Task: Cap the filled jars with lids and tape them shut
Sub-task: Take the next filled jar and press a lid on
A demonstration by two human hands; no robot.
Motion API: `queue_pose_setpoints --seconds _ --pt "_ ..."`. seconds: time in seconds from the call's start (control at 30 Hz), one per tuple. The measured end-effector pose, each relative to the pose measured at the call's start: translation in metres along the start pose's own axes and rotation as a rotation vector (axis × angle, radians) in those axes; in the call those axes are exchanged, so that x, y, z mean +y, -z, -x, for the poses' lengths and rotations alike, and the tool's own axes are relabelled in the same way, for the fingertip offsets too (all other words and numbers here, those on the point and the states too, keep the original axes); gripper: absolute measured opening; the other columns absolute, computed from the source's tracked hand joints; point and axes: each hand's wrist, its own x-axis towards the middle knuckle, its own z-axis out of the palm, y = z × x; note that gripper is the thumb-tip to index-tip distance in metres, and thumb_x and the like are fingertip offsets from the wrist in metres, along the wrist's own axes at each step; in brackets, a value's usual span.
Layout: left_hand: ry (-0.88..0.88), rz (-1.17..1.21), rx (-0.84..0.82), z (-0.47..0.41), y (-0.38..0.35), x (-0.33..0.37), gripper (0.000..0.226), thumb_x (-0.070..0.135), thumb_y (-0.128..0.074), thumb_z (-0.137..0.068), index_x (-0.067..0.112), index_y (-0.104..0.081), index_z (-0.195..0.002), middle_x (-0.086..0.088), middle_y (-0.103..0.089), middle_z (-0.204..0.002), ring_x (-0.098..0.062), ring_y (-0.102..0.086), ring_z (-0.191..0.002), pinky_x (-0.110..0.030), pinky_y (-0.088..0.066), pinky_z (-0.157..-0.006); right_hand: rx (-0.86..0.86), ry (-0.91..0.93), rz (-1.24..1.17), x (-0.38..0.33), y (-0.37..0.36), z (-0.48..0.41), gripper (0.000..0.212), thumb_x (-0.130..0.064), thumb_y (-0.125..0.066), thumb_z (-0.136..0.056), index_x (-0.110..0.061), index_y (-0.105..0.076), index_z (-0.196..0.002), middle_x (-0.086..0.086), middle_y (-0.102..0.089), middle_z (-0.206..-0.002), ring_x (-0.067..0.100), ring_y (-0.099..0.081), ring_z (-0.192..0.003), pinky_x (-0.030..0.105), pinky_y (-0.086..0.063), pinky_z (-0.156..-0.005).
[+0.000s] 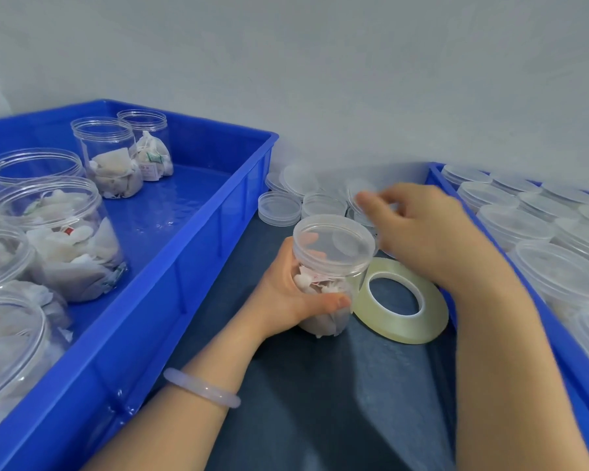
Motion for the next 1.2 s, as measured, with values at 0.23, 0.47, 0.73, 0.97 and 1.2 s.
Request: queue_pose_setpoints --seconds 0.23,0.47,0.73,0.97,1.2 --pt "-0.001 -0.004 0.014 0.0 0.0 0.0 0.081 0.046 -0.08 -0.039 0.043 -0.043 -0.111 0.018 -0.062 -0.113 0.011 -0.058 -0.102 -0.004 -0.043 -0.076 -0.213 0.017 -0.068 -0.003 -0.003 0.006 0.053 -0.06 -0.039 -0.089 -0.029 -0.054 -0.13 -0.008 -0.061 -0.124 0.012 -0.053 -0.117 0.027 -0.037 -0.089" --pt "0.02 -0.023 0.018 0.0 -0.001 -0.001 0.085 0.047 -0.081 -0.038 0.045 -0.042 -0.114 0.017 -0.059 -0.115 0.007 -0.059 -0.1 -0.007 -0.044 -0.078 0.232 0.066 -0.282 0.006 0.01 0.003 0.037 -0.054 -0.052 -0.086 -0.021 -0.069 -0.087 -0.013 -0.063 -0.059 0.001 -0.054 -0.056 0.019 -0.043 -0.059" --pt "0.001 -0.022 -0.071 0.004 -0.003 0.0 0.092 0.046 -0.081 -0.039 0.041 -0.041 -0.122 0.008 -0.059 -0.12 0.0 -0.059 -0.107 -0.017 -0.047 -0.089 0.179 0.013 -0.137 0.016 0.008 -0.002 0.038 -0.067 -0.048 -0.08 -0.031 -0.06 -0.072 -0.009 -0.063 -0.062 0.009 -0.058 -0.064 0.026 -0.042 -0.058" --pt "-0.071 -0.025 -0.007 -0.002 -0.004 0.002 0.076 0.035 -0.084 -0.049 0.034 -0.052 -0.119 0.015 -0.067 -0.109 -0.001 -0.062 -0.103 -0.015 -0.05 -0.077 -0.356 0.127 -0.182 0.012 -0.033 0.002 0.08 -0.051 -0.081 -0.056 -0.042 -0.05 -0.13 -0.032 -0.042 -0.122 -0.016 -0.039 -0.112 0.003 -0.032 -0.079" --pt "-0.022 -0.187 0.251 -0.002 -0.009 0.002 0.052 0.037 -0.076 -0.048 0.05 -0.053 -0.092 0.038 -0.06 -0.087 0.013 -0.061 -0.076 -0.003 -0.041 -0.05 0.021 0.07 -0.17 0.004 -0.07 0.003 0.068 -0.054 -0.074 -0.064 -0.032 -0.055 -0.126 -0.019 -0.051 -0.128 0.005 -0.046 -0.117 0.027 -0.04 -0.089"
